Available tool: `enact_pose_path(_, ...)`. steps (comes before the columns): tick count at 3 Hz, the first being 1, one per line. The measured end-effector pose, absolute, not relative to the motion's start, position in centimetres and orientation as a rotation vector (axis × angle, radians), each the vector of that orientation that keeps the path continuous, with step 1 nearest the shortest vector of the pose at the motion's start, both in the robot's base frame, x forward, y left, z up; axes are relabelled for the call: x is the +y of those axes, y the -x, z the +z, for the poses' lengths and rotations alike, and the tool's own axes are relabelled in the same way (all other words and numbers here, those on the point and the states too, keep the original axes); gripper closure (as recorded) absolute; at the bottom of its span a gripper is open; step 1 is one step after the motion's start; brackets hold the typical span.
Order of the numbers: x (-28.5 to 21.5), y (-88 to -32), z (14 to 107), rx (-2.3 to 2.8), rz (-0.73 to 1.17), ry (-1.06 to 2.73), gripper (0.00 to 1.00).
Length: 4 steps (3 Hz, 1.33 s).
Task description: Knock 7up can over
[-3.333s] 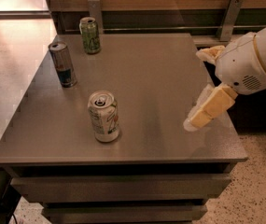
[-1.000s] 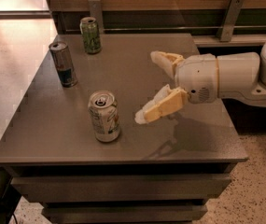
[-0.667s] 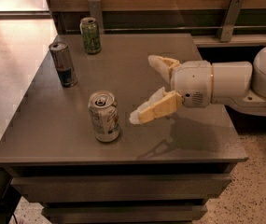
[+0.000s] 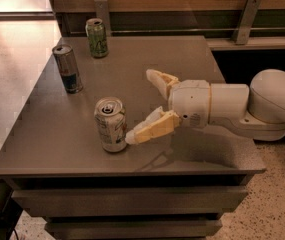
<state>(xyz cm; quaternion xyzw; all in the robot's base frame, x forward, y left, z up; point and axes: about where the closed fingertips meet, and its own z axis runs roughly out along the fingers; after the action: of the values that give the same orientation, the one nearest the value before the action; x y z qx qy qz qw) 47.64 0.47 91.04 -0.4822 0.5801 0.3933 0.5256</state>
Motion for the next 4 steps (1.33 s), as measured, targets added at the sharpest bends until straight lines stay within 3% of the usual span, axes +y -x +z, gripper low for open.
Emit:
enact_pose_path(2, 3.6, -46.7, 89.2, 1.35, 0.982, 1.186, 0.0)
enact_pose_path(3, 4.5, -46.4, 88.1, 1.329, 1.004, 1.193, 0.16)
enact_pose_path(4, 5.1, -46.3, 87.1, 1.301, 1.023, 1.206, 0.4)
